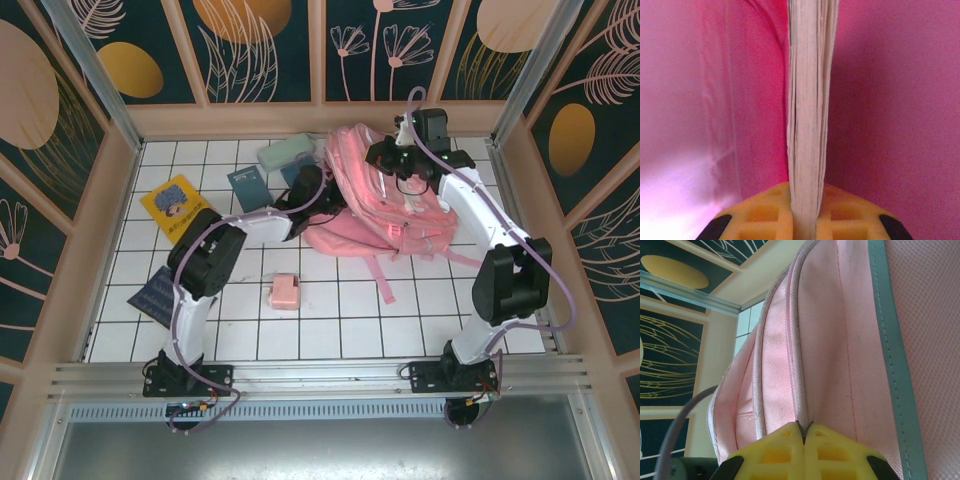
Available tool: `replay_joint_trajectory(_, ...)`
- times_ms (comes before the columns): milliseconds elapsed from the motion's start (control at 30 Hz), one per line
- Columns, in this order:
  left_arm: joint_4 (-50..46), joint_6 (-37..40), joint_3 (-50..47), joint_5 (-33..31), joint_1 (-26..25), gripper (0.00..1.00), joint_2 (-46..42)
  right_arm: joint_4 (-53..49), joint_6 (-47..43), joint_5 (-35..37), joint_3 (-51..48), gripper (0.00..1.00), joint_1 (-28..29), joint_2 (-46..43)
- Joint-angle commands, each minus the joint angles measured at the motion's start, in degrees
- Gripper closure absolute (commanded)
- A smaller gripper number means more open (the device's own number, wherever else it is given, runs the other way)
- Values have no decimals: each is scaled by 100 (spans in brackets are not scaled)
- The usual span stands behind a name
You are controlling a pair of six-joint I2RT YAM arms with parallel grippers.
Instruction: Pack the student bag
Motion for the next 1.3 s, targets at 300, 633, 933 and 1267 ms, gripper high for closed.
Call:
replay_joint_trajectory(300,-731,24,2287,-244,-526,100,1578,1021,306,-510,-140,100,-9,-461)
replay_joint_trajectory(633,-1397,835,1617,-538,-490,30,723,996,181,-378,-473,100,-238,-610)
replay_joint_trajectory(933,-1397,979,11,-477,-176,24,-652,999,-19,-439,-867,100,-509,-655)
replay_joint_trajectory(1267,-2730,1898,-1112,-958,280,24,-2255,1370,-118,-353,-1864,100,-569,-788)
